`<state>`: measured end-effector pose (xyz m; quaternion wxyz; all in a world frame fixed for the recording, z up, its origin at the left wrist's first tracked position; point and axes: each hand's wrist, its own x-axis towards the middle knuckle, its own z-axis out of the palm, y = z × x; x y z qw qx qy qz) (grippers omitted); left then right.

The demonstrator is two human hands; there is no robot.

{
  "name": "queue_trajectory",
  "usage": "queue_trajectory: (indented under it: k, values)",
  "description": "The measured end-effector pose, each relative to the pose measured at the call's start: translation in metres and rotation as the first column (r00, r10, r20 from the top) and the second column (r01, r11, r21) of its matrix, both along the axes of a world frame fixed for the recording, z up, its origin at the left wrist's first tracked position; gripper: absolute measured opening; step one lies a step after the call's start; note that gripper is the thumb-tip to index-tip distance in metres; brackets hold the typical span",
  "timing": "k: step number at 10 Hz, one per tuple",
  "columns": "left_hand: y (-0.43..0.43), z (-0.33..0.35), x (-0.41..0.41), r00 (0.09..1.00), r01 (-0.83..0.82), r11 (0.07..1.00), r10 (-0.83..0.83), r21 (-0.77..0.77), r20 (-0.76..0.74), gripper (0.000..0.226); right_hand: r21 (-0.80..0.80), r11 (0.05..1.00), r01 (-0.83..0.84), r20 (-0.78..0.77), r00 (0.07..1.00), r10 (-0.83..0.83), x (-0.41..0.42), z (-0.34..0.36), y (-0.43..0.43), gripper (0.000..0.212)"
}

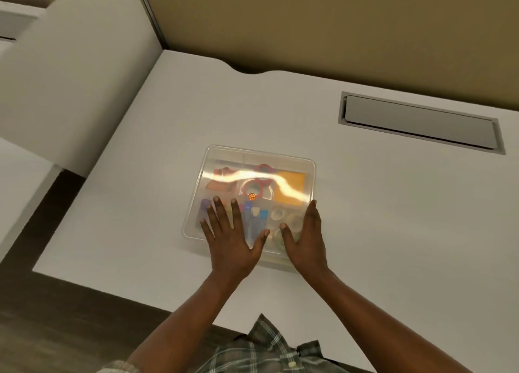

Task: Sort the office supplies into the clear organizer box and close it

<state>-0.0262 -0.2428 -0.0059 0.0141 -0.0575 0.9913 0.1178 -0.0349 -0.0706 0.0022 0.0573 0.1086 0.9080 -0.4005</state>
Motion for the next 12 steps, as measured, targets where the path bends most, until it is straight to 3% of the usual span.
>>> queue_trajectory:
  k: [2,4,7,9,11,12]
  values:
    - [-0.063,-0.008,-0.02,0.995,-0.097,0.994,0.096,-0.05,-0.015,0.103,0.121,0.97,-0.211,0.059,0.977,0.205,-0.038,0.001,-0.057,0.092]
    - [-0.129,-0.01,-0.047,0.997,-0.076,0.993,0.076,-0.086,-0.004,0.099,0.216,0.882,-0.418,0.104,0.909,0.405,-0.071,0.005,-0.092,0.098]
    - [-0.162,-0.006,-0.063,0.999,-0.033,0.995,0.031,-0.091,-0.021,0.1,0.254,0.816,-0.519,0.199,0.854,0.481,-0.088,0.016,-0.111,0.105]
    - [-0.162,-0.003,-0.064,0.999,-0.025,0.993,0.027,-0.117,0.019,0.098,0.178,0.816,-0.55,0.283,0.823,0.493,-0.087,0.022,-0.094,0.103]
    - [-0.117,0.02,-0.053,0.998,-0.057,0.996,0.055,-0.073,-0.024,0.093,0.27,0.766,-0.584,0.262,0.81,0.525,-0.052,0.035,-0.025,0.091]
    - [-0.048,0.013,-0.033,0.988,0.116,0.992,-0.12,-0.04,-0.095,0.088,0.34,0.774,-0.534,0.28,0.843,0.459,-0.026,0.03,0.041,0.088]
